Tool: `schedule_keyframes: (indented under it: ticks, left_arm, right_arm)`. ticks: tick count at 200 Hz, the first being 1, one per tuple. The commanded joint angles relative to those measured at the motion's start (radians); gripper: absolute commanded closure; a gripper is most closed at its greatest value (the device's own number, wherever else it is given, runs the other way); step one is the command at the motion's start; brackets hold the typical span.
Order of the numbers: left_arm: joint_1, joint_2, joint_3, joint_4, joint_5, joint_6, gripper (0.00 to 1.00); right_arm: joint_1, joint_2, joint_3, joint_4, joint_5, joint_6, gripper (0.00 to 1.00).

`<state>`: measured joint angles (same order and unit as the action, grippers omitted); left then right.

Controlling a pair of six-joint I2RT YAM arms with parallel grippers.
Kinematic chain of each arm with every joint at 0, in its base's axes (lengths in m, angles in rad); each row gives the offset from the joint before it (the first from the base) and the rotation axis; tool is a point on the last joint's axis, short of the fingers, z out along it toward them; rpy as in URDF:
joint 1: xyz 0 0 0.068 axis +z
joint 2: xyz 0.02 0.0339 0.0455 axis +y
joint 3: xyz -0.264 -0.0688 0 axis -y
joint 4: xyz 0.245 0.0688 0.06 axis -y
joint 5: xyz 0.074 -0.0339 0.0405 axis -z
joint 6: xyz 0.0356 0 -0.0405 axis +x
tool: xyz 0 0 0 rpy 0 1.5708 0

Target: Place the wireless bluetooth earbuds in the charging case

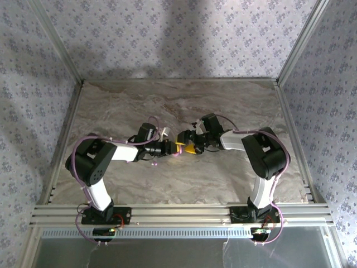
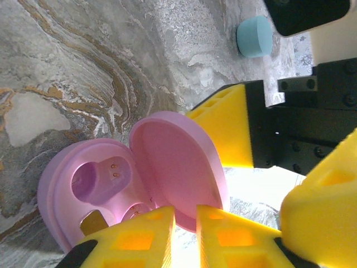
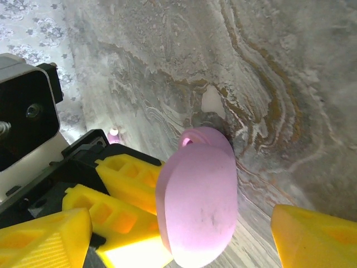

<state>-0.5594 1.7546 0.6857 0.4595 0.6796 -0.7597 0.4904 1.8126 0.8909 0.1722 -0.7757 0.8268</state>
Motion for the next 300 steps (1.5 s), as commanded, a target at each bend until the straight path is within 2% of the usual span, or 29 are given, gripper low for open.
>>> schedule_keyframes:
  ticks: [1, 33, 61, 77, 88, 94, 97, 130, 195, 243, 300]
  left_arm:
    - [0.001, -0.049, 0.003, -0.020, -0.022, 0.027, 0.79]
    - [0.022, -0.183, -0.038, -0.098, -0.121, 0.083, 0.71]
    - [0.050, -0.340, -0.099, -0.142, -0.230, 0.118, 0.54]
    - [0.063, -0.436, -0.132, -0.174, -0.307, 0.138, 0.35]
    - [0.064, -0.503, -0.150, -0.204, -0.368, 0.158, 0.18]
    - [0.066, -0.536, -0.162, -0.216, -0.397, 0.165, 0.02]
    - [0.066, -0.555, -0.167, -0.222, -0.410, 0.169, 0.01]
    - [0.086, -0.701, -0.215, -0.263, -0.510, 0.181, 0.00]
    - [0.113, -0.738, -0.226, -0.272, -0.496, 0.166, 0.00]
    - [0.113, -0.736, -0.225, -0.271, -0.492, 0.163, 0.00]
    - [0.113, -0.734, -0.226, -0.268, -0.487, 0.161, 0.00]
  right_arm:
    - [-0.003, -0.070, -0.017, -0.117, 0.064, -0.072, 0.14]
    - [0.011, -0.145, -0.020, -0.207, 0.140, -0.132, 0.11]
    - [0.031, -0.189, -0.007, -0.292, 0.214, -0.191, 0.06]
    - [0.058, -0.203, 0.016, -0.359, 0.277, -0.242, 0.03]
    - [0.086, -0.207, 0.040, -0.413, 0.334, -0.278, 0.01]
    - [0.106, -0.208, 0.056, -0.447, 0.368, -0.298, 0.00]
    - [0.115, -0.206, 0.063, -0.463, 0.388, -0.308, 0.00]
    - [0.217, -0.165, 0.151, -0.605, 0.564, -0.393, 0.00]
    - [0.322, 0.000, 0.340, -0.831, 0.823, -0.425, 0.01]
    - [0.324, 0.058, 0.409, -0.911, 0.902, -0.426, 0.06]
    - [0.302, 0.091, 0.451, -0.939, 0.938, -0.440, 0.06]
